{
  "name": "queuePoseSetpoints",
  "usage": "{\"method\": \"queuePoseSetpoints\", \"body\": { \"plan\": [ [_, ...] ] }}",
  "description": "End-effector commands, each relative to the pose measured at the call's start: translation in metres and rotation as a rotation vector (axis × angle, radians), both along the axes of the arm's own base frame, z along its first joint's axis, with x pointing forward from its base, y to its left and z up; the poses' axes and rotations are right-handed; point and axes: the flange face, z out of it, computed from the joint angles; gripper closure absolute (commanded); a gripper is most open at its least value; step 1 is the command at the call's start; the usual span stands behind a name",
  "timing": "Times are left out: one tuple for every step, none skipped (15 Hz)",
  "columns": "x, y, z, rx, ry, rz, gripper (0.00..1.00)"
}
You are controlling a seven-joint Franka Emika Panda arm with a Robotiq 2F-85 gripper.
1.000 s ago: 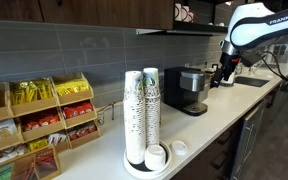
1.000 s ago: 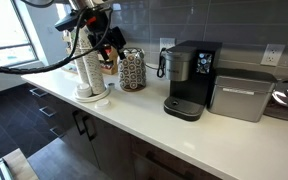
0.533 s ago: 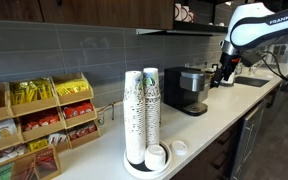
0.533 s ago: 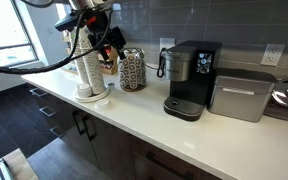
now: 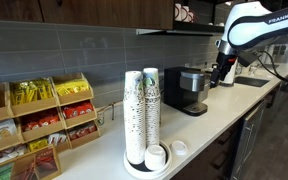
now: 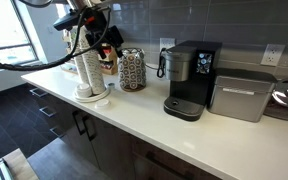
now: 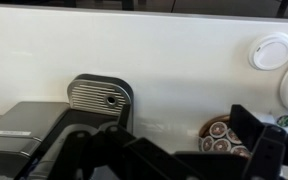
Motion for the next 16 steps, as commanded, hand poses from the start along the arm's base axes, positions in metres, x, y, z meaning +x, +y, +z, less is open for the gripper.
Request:
{"method": "queuePoseSetpoints", "body": {
  "plan": [
    [-0.001, 0.042, 0.013, 0.014, -0.019, 0.136, 0.0],
    [0.0, 0.053, 0.018, 0.023, -0.027, 0.17, 0.0],
    [-0.001, 0.066, 0.023, 0.034, -0.036, 0.209, 0.0],
    [-0.001, 0.078, 0.028, 0.051, -0.044, 0.24, 0.0],
    [-0.002, 0.09, 0.034, 0.075, -0.059, 0.28, 0.0],
    [-0.004, 0.103, 0.039, 0.093, -0.071, 0.324, 0.0],
    [-0.005, 0.114, 0.044, 0.112, -0.08, 0.36, 0.0],
    [-0.007, 0.124, 0.049, 0.132, -0.089, 0.398, 0.0],
    [-0.008, 0.133, 0.052, 0.146, -0.096, 0.429, 0.0],
    [-0.01, 0.141, 0.055, 0.158, -0.106, 0.461, 0.0],
    [-0.011, 0.143, 0.059, 0.138, -0.137, 0.511, 0.0],
    [-0.012, 0.143, 0.063, 0.136, -0.146, 0.53, 0.0],
    [-0.007, 0.144, 0.057, 0.123, -0.122, 0.472, 0.0],
    [-0.008, 0.146, 0.061, 0.12, -0.129, 0.491, 0.0],
    [-0.009, 0.146, 0.063, 0.117, -0.133, 0.501, 0.0],
    [-0.01, 0.145, 0.064, 0.116, -0.135, 0.505, 0.0]
  ]
}}
